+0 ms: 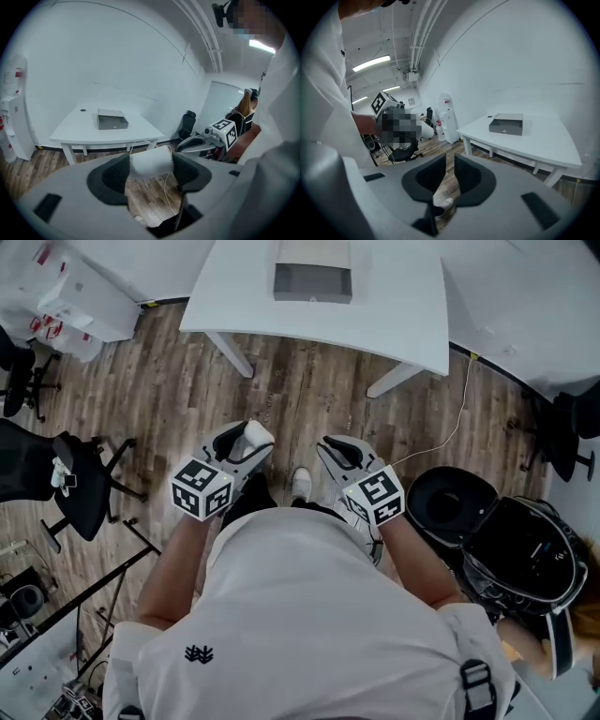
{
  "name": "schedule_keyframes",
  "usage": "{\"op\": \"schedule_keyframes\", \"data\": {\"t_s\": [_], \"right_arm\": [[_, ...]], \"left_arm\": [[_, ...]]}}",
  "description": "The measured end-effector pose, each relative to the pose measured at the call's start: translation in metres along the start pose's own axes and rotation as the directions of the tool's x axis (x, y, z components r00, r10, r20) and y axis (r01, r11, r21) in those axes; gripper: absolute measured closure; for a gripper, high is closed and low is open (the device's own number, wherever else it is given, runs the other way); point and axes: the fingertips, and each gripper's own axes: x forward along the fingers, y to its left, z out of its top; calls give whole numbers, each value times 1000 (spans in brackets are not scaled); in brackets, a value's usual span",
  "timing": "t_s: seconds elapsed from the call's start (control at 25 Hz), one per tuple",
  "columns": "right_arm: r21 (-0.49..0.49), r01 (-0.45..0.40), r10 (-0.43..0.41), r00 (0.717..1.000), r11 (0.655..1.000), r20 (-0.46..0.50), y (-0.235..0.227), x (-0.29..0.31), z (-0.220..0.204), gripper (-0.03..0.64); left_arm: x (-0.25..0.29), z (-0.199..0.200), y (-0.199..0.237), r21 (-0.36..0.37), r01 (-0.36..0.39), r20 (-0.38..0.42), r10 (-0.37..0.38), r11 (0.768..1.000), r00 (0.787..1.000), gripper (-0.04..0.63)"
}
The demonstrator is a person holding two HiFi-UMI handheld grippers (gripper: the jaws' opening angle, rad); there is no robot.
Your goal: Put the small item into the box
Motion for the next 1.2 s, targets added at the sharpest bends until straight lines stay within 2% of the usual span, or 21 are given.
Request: {"op": "schedule_keyframes", "data": {"t_s": [0.16, 0.44, 0.76, 1.0, 1.2], "right_arm": [[33, 37, -36, 999, 999, -15, -22, 6, 6, 604], [71, 128, -126, 991, 989, -33, -70, 24, 30, 607], [155, 262, -263, 965, 953, -15, -130, 39, 65, 607], [177, 324, -323, 946, 929, -36, -147, 51, 78, 606], [201, 364, -355, 931, 909, -83, -166, 58, 87, 606]], "left_arm": [[26, 22, 16, 35, 37, -8, -37, 999, 999, 304], [77, 58, 57, 118, 134, -44, -130, 984, 991, 304], [147, 123, 96, 268, 242, -97, -224, 933, 970, 305], [193, 155, 125, 305, 295, -122, -270, 906, 955, 305], [234, 175, 155, 270, 305, -149, -274, 913, 950, 305]]}}
